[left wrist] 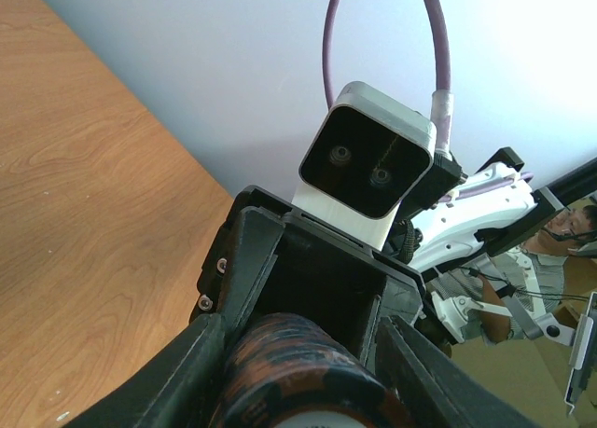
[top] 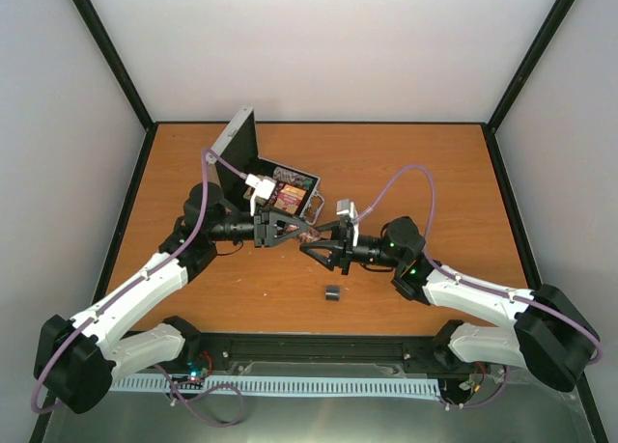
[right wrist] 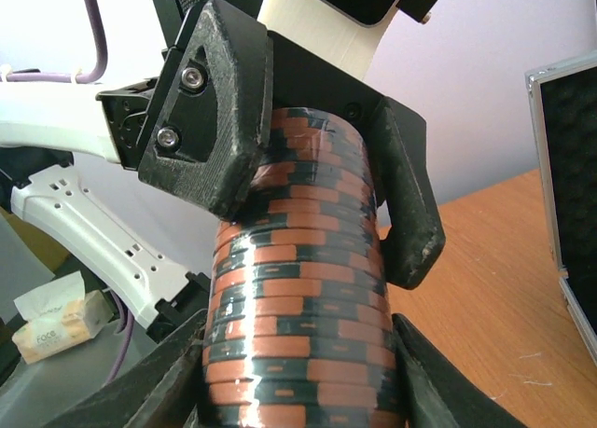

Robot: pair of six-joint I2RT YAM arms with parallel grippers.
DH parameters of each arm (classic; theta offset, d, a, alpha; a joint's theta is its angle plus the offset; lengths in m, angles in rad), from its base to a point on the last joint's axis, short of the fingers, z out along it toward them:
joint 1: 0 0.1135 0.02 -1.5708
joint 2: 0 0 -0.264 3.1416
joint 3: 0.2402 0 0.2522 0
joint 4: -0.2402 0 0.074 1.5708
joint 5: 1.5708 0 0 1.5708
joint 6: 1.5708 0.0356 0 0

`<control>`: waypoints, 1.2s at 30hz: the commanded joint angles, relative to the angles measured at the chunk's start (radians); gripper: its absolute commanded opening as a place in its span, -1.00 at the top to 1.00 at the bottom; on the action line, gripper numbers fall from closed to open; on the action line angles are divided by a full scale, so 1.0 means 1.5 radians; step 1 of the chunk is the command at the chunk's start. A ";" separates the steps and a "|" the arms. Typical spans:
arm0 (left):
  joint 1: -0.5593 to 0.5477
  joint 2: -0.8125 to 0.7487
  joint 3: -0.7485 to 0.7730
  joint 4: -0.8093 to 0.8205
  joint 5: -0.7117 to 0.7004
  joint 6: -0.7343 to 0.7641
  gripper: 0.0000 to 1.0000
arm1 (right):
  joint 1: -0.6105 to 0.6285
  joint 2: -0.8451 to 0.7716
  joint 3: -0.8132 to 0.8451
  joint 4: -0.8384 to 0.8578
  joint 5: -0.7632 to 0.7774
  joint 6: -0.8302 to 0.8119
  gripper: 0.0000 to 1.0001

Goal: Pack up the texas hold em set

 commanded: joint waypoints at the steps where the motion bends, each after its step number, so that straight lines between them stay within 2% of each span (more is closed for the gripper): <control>1: 0.006 -0.007 0.008 0.037 0.006 0.000 0.27 | 0.011 -0.001 0.017 0.043 0.001 -0.014 0.29; 4: 0.006 -0.007 0.015 0.017 -0.001 0.016 0.15 | 0.011 -0.003 0.014 0.038 0.011 -0.015 0.41; 6: 0.006 -0.007 0.026 -0.016 -0.012 0.033 -0.02 | 0.011 -0.005 0.014 0.029 0.018 -0.020 0.46; 7: 0.006 -0.009 0.033 -0.033 -0.018 0.045 -0.13 | 0.011 -0.007 0.013 0.024 0.021 -0.021 0.48; 11: 0.006 -0.018 0.067 -0.122 -0.074 0.100 -0.80 | 0.011 -0.017 0.007 0.010 0.037 -0.027 0.50; 13: 0.006 -0.026 0.091 -0.164 -0.108 0.130 -0.98 | 0.011 -0.023 0.004 -0.008 0.047 -0.032 0.51; 17: 0.006 -0.043 0.152 -0.297 -0.238 0.226 -0.99 | 0.011 -0.035 0.005 -0.061 0.079 -0.052 0.51; 21: 0.006 -0.041 0.188 -0.388 -0.369 0.287 -0.97 | 0.017 -0.040 0.028 -0.161 0.160 -0.087 0.49; 25: -0.007 -0.001 0.199 -0.420 -0.368 0.296 -0.84 | 0.036 -0.041 0.045 -0.239 0.234 -0.128 0.49; 31: -0.080 0.080 0.240 -0.473 -0.423 0.319 -0.83 | 0.061 -0.037 0.064 -0.290 0.306 -0.170 0.50; 36: -0.102 0.128 0.245 -0.480 -0.367 0.325 -0.84 | 0.073 -0.030 0.075 -0.314 0.340 -0.194 0.51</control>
